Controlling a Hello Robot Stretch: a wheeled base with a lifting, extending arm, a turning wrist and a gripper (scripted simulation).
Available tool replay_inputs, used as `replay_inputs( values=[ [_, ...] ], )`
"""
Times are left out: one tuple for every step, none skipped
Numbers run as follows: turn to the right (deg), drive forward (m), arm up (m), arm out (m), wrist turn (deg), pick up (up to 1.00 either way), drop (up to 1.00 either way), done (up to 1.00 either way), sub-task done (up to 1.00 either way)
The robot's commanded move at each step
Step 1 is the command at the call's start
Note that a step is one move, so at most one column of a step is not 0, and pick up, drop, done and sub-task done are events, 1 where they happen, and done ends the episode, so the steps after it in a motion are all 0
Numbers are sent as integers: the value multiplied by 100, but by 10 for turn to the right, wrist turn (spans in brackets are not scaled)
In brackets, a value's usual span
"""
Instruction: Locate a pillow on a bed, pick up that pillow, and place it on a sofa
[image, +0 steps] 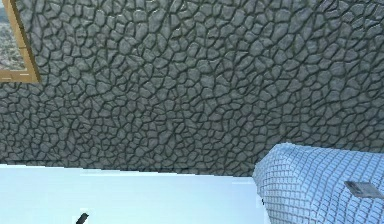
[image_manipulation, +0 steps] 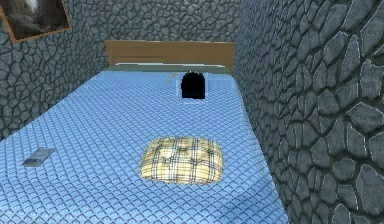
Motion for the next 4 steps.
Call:
replay_inputs(
  values=[
    [0,0,0,36,0,0,0,0,0],
    [0,0,0,0,450,0,0,0,0],
    [0,0,0,0,450,0,0,0,0],
    [0,0,0,0,450,0,0,0,0]
  ],
)
